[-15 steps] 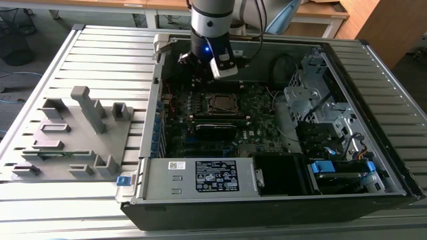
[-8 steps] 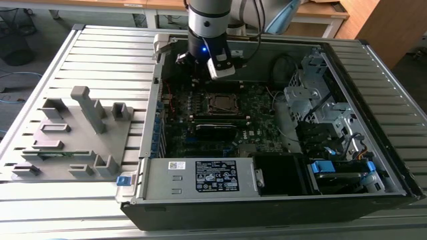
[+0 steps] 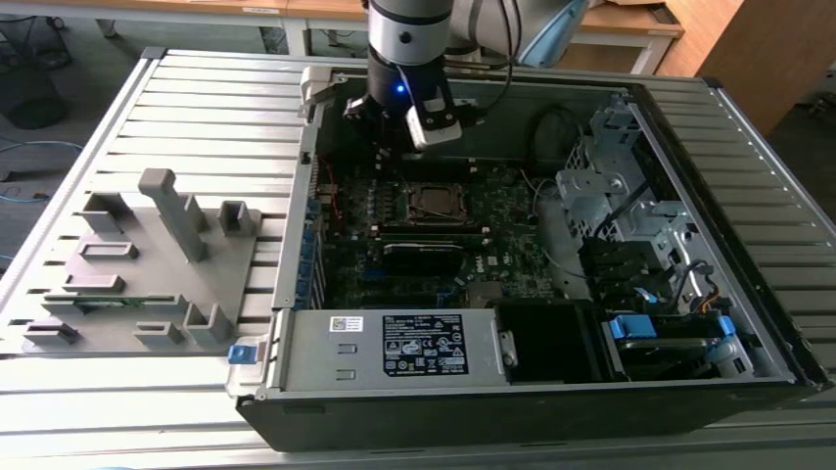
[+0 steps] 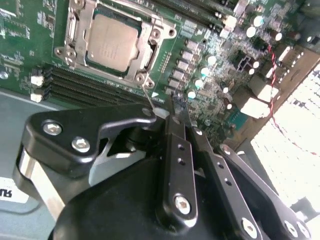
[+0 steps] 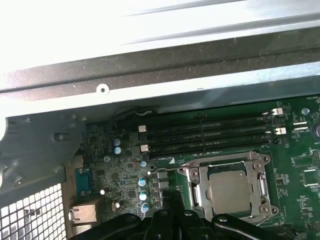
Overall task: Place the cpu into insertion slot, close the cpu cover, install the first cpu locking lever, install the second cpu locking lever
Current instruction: 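Install the first cpu locking lever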
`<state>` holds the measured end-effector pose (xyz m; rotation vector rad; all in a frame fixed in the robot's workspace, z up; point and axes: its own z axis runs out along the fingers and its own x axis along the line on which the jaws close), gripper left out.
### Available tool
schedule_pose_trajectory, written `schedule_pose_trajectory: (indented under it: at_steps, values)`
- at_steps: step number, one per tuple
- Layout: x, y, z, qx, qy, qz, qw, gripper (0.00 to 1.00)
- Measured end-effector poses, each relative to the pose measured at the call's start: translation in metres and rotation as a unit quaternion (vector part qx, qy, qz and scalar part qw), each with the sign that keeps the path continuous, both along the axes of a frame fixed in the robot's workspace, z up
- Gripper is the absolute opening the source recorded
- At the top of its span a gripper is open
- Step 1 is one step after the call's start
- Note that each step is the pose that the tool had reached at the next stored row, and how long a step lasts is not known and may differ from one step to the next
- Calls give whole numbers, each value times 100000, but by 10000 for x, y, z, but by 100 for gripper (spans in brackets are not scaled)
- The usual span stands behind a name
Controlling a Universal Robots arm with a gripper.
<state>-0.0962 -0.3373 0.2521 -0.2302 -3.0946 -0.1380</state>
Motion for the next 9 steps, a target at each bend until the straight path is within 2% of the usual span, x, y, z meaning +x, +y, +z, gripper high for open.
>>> schedule_pose_trajectory:
  at_steps: [2, 9]
  values:
    - [-9, -1, 1, -5, -2, 1, 100000, 10]
    - [-143, -10, -2, 13, -137, -2, 100000, 10]
